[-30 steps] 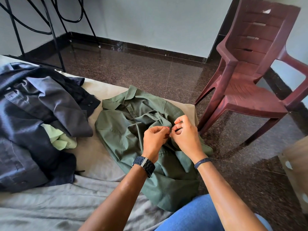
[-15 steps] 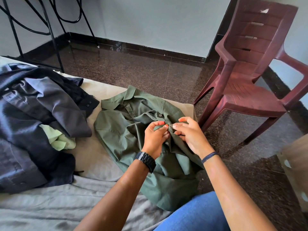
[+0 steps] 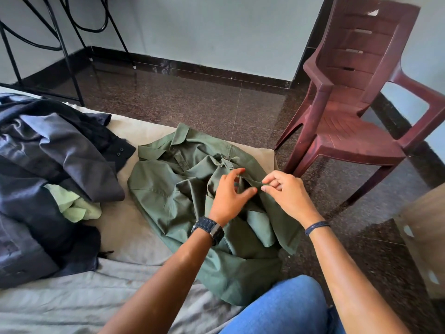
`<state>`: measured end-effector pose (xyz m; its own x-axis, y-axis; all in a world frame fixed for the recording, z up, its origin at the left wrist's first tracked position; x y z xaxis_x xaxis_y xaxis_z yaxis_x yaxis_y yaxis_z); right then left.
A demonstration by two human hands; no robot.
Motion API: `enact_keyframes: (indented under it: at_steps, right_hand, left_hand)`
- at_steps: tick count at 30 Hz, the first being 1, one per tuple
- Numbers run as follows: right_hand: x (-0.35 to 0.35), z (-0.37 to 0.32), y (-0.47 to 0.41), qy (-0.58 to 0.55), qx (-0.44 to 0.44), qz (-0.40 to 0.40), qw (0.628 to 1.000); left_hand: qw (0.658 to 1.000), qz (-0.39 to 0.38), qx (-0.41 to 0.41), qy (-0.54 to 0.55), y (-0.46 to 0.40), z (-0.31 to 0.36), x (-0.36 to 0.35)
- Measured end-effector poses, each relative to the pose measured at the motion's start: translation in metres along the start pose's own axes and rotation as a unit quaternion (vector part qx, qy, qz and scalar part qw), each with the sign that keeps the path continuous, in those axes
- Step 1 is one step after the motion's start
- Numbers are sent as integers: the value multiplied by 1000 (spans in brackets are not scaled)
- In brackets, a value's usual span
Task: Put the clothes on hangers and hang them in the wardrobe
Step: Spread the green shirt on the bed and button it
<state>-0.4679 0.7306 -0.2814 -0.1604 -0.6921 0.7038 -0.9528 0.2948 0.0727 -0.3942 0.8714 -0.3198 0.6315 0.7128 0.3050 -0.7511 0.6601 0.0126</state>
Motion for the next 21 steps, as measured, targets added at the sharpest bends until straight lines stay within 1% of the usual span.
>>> enact_keyframes:
  at_steps: [1, 2, 4, 6, 7, 8, 10, 11, 12, 14, 16, 18, 21]
  right_hand:
    - [0, -1, 1, -5, 0, -24, 1000]
    - [1, -1, 2, -10, -1, -49, 999]
    - [3, 0, 4, -16, 5, -93, 996]
    - [7, 1, 5, 34, 24, -101, 994]
    - [10, 1, 5, 79, 36, -78, 993]
    - [14, 1, 4, 133, 56, -30, 989]
    - [19, -6, 5, 230, 92, 78, 966]
    - [18, -9, 7, 257, 101, 109, 955]
    - [14, -11, 7, 270, 107, 110, 951]
    - [-1, -13, 6, 243, 117, 44, 962]
    - [-15, -11, 8, 173, 110, -21, 978]
    - [-24, -8, 11, 123, 89, -40, 988]
    - [-33, -3, 16, 63, 50, -36, 996]
  left_hand:
    - [999, 0, -3, -31, 3, -1, -5]
    - [999, 15, -4, -40, 7, -2, -8]
    - [998, 55, 8, -11, 11, -9, -9]
    - [996, 79, 31, 4, 11, -15, -5]
    - [996, 80, 41, 21, 10, -18, -2]
    - [995, 74, 47, 55, 7, -22, -1]
    - [986, 53, 51, 151, 5, -26, 2]
    - [979, 44, 53, 190, 4, -26, 3]
    - [975, 33, 52, 216, 4, -25, 4]
    - [971, 14, 47, 236, 6, -21, 6]
    - [965, 0, 49, 257, 8, -19, 6]
    - [953, -11, 55, 296, 12, -18, 5]
    - [939, -12, 61, 337, 17, -19, 3]
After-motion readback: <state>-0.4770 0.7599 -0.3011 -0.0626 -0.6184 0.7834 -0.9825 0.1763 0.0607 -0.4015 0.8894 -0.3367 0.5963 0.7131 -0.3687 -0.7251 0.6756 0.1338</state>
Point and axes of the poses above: each hand's wrist, its own y-axis away from the middle knuckle, its own x-axis out of the back of the hand, z = x × y, the point moved 4 cm from there along -y, towards the middle knuckle, and after that the axes turned 11 degrees about -z, right-handed, at the moved point
